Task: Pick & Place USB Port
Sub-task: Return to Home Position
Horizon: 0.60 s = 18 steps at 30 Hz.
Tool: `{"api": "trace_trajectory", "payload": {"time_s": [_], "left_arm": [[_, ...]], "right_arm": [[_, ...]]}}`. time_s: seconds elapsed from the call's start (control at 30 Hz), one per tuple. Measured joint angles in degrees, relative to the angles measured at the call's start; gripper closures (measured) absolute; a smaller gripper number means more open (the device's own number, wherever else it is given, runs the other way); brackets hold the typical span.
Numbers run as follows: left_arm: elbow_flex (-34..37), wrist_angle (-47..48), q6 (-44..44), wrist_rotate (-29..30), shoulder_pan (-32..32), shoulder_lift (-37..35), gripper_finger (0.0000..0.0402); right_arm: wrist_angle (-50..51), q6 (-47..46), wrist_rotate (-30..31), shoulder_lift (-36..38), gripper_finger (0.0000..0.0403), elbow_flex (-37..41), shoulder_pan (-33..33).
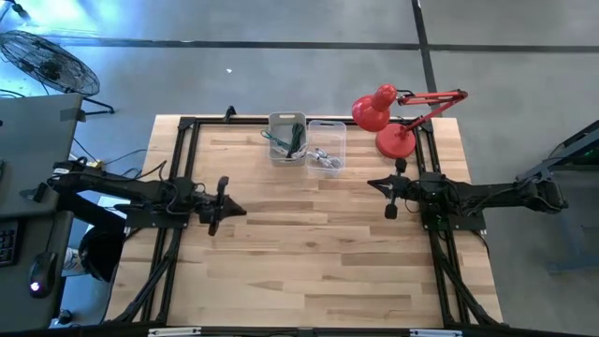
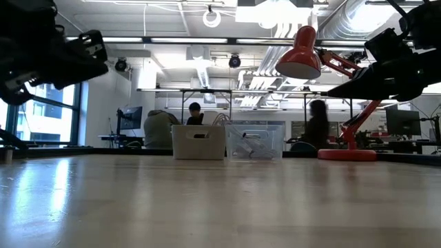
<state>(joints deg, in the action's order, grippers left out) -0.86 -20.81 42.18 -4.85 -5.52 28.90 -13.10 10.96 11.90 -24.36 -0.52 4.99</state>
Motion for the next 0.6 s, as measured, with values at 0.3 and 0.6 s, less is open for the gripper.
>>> {"api": "trace_trajectory", "payload": {"time_s": [0.3, 0.6], "left_arm": [[0.1, -0.4, 0.0, -13.4, -0.1, -5.1, 0.0401], [0.1, 6.2, -3.1, -20.9, -0.1, -12.6, 0.0401]], "right_arm": [[0.0, 0.0, 0.0, 0.0, 0.0401, 0.0, 0.0], [0.0, 0.0, -0.1, 0.0, 0.0399, 0.0, 0.0]]}}
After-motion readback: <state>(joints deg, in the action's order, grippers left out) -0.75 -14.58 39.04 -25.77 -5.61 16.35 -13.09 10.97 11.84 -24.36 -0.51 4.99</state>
